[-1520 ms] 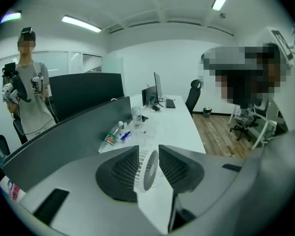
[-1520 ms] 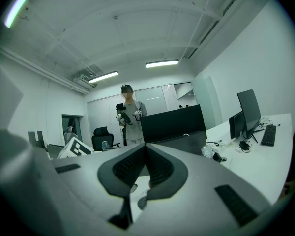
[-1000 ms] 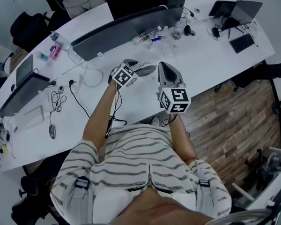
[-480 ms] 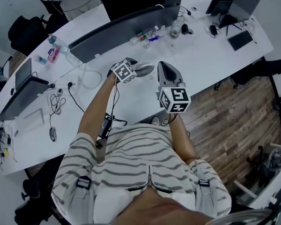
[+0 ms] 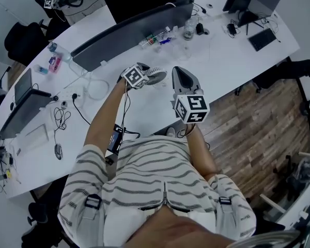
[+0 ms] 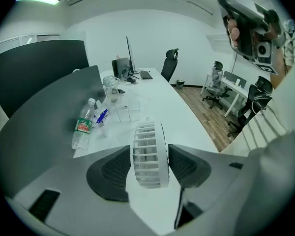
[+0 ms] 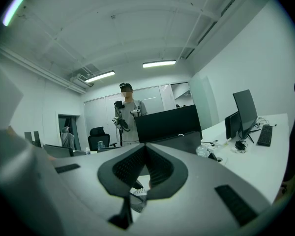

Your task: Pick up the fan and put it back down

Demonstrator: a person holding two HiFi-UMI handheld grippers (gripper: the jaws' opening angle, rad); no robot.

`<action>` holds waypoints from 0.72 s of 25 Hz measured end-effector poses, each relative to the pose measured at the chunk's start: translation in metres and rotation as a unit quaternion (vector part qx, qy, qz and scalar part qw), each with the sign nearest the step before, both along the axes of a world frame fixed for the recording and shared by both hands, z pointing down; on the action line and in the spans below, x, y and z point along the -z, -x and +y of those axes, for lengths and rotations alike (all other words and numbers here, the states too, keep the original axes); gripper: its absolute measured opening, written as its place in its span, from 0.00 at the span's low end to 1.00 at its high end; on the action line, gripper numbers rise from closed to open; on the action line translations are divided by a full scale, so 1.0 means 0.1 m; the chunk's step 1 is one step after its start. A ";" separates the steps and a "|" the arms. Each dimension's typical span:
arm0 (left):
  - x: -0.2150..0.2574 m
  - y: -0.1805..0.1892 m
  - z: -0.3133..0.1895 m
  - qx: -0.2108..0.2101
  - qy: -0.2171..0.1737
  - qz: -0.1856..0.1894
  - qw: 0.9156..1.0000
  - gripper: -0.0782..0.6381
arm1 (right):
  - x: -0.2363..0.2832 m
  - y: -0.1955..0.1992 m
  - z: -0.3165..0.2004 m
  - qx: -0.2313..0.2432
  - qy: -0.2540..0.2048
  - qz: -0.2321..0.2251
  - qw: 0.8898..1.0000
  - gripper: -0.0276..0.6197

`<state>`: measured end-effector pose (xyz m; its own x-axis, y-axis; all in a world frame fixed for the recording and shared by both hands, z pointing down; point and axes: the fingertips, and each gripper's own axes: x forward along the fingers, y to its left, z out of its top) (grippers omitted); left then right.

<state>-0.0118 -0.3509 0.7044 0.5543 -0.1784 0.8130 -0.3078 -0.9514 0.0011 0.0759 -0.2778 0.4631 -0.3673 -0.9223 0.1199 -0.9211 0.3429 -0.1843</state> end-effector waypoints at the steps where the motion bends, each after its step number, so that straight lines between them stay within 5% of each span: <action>1: -0.04 -0.01 0.00 -0.003 0.003 -0.005 1.000 0.45 | 0.00 -0.02 -0.01 -0.002 0.000 -0.001 1.000 0.06; 18: -0.11 -0.07 0.04 0.015 0.025 0.000 1.000 0.43 | -0.09 -0.16 -0.06 -0.020 0.014 0.002 1.000 0.06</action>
<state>-0.0043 -0.3466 0.7159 0.5490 -0.1537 0.8216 -0.3368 -0.9403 0.0491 0.0919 -0.2841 0.4723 -0.3303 -0.9324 0.1469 -0.9346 0.3013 -0.1890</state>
